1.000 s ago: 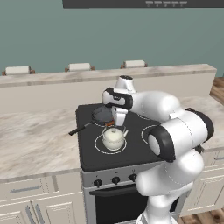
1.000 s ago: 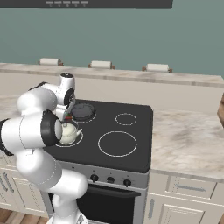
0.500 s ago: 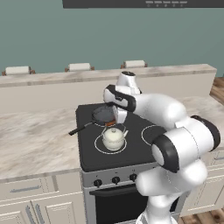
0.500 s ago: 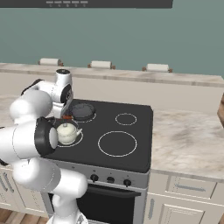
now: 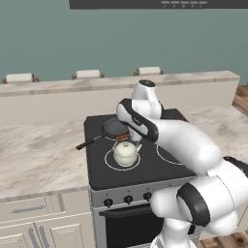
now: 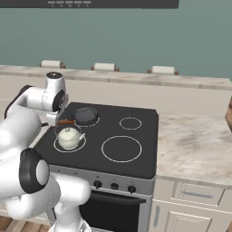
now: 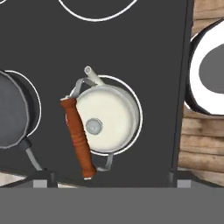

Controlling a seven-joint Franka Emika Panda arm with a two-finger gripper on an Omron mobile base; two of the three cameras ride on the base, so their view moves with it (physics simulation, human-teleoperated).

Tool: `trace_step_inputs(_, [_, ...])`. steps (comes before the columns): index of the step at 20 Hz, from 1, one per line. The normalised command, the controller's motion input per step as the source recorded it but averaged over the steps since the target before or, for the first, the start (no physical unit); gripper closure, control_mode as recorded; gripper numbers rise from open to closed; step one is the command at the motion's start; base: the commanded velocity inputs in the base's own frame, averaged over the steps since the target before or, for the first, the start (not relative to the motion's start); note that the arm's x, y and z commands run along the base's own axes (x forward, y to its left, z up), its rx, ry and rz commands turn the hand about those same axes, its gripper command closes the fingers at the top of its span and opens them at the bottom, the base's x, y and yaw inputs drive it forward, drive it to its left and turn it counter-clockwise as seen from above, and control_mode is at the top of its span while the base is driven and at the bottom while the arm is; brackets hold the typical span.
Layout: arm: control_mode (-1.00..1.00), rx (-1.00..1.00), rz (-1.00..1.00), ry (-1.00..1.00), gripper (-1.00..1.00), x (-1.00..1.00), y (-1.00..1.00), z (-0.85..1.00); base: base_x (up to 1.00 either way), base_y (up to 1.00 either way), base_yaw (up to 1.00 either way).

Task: Pick the kettle from the counter and place it on a stove burner. Then turn the burner on.

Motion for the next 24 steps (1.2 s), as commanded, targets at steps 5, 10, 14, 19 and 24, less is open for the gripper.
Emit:
trace_step_inputs(5, [-1.0,-0.12,0.16,-0.12,-1.0,-0.58,0.29,0.24,0.0,0.0,0.0])
trace_step_inputs(10, [-1.0,-0.21,0.21,-0.27,-1.0,-0.74,0.18,0.04,0.0,0.0,0.0])
trace_step_inputs(14, [-1.0,-0.22,0.22,-0.33,-1.0,-0.74,0.16,0.0,0.0,0.0,0.0])
trace_step_inputs(19, [-1.0,-0.19,0.19,-0.29,-1.0,-0.7,0.28,0.0,0.0,0.0,0.0])
trace_step_inputs(24, [-1.0,-0.16,0.19,-0.19,-1.0,-0.59,0.36,0.0,0.0,0.0,0.0])
